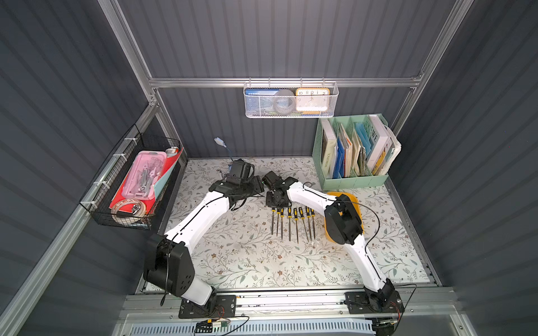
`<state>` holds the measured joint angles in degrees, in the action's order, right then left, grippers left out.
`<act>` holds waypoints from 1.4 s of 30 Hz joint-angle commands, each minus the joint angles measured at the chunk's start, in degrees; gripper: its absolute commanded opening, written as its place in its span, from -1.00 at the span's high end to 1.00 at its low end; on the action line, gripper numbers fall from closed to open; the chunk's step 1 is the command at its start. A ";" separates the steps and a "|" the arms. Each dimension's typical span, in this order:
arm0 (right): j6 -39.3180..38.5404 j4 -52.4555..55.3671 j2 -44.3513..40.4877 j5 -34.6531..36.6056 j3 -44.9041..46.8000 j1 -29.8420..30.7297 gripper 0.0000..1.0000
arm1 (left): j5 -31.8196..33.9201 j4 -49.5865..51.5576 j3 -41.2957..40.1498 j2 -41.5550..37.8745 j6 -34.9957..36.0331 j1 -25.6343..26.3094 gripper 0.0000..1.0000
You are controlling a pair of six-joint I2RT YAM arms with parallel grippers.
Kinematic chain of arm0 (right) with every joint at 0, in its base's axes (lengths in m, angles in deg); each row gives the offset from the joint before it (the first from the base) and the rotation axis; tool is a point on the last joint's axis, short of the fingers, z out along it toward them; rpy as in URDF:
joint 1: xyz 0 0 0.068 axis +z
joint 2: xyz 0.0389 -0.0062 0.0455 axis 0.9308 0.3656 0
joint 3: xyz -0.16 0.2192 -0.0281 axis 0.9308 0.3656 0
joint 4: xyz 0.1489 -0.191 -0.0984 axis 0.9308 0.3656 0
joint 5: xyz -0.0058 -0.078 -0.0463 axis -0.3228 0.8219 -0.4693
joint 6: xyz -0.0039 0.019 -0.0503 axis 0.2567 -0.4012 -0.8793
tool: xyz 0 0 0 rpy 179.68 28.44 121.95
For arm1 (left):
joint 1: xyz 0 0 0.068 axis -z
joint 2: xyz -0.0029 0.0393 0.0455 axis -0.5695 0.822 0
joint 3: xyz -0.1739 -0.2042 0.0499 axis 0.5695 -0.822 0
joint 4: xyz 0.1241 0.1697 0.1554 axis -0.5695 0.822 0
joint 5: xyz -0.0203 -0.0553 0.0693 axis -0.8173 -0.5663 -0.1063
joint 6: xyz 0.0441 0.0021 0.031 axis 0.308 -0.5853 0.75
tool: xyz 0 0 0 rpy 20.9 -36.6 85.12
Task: Take the file tool out of the storage box
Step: Place the file tool at the center of the board, then pick up the file tool from the storage box.
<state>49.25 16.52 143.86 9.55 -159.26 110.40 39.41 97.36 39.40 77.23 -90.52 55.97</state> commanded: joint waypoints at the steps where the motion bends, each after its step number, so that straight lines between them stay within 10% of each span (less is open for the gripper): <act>1: -0.51 2.67 1.33 0.10 -1.08 0.79 0.73 | -1.01 -1.54 -0.27 -0.84 0.51 0.11 -0.31; 20: -4.48 3.99 -9.47 2.72 -5.38 -1.40 0.26 | -0.57 -0.15 3.53 0.62 1.58 0.05 -0.34; 31: -7.35 -0.95 -38.60 6.29 30.99 -20.45 0.26 | -2.18 -1.51 5.02 2.79 2.24 0.10 -0.35; 42: -12.93 1.26 -32.26 -5.28 35.09 -32.95 0.26 | -4.22 -3.21 7.93 5.02 2.27 0.06 -0.36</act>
<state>39.00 16.45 109.70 7.49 -123.00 77.70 36.37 95.11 43.88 81.60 -89.38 56.36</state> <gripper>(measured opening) 0.366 0.681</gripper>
